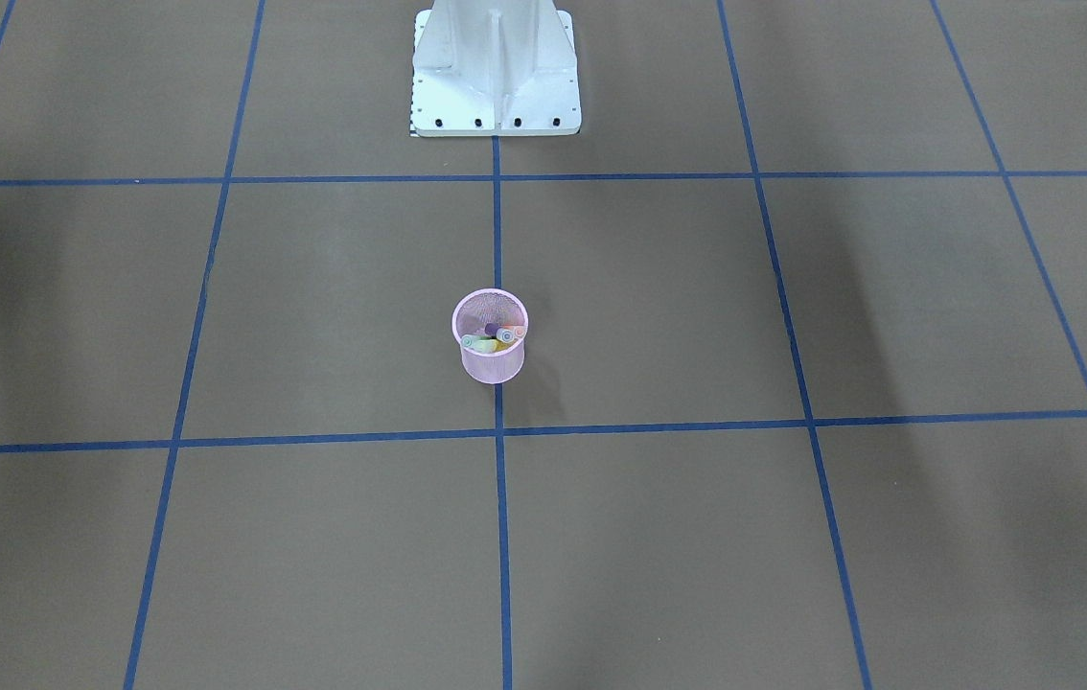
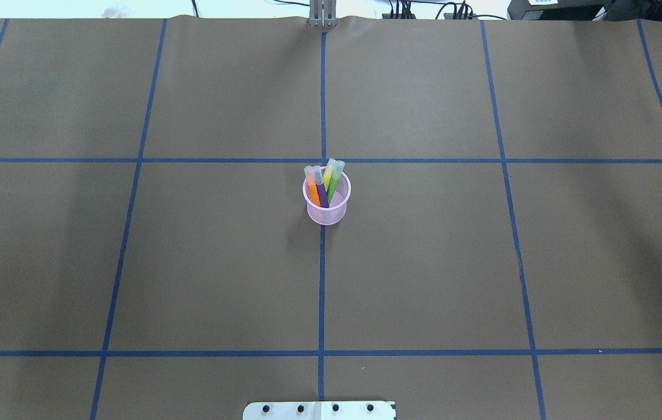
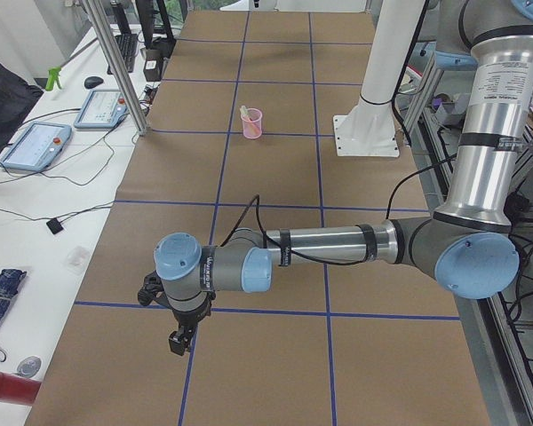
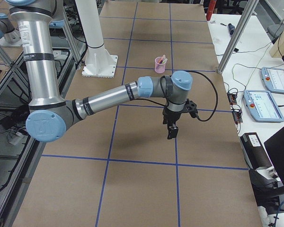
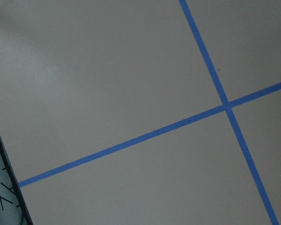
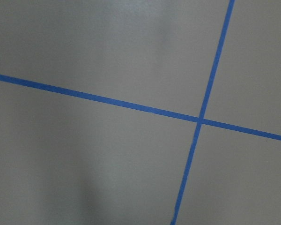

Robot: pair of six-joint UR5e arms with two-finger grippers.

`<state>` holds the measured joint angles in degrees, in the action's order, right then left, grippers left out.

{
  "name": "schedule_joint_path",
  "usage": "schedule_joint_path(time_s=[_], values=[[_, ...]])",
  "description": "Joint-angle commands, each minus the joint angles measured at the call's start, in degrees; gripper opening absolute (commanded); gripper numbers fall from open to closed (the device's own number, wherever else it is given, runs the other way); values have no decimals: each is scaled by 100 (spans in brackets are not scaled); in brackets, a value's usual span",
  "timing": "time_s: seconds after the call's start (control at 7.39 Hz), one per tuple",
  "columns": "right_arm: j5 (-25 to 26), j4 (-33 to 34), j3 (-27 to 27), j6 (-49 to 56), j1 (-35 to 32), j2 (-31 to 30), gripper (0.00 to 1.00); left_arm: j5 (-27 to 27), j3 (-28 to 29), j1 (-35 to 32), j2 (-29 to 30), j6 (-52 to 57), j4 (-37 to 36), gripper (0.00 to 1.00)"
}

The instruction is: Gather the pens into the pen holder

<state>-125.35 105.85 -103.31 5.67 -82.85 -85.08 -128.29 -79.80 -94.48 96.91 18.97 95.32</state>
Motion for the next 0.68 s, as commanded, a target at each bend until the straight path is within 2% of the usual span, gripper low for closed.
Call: schedule_joint_path(time_s=[0.0,0.14,0.27,0.54], values=[[-181,-1379,685,-13,-99,-404,100,-153,-865,8,-389,-1502,13,100],[-522,-1382,802,-13,-222,-404,100,-327,-1097,34,-540,-1763,22,100],[-604,-1391,812,-13,-293,-457,100,-511,-1099,43,-541,-1835,22,100],[-754,-1391,882,-22,-425,-510,100,-487,-1090,78,-541,-1880,39,100]])
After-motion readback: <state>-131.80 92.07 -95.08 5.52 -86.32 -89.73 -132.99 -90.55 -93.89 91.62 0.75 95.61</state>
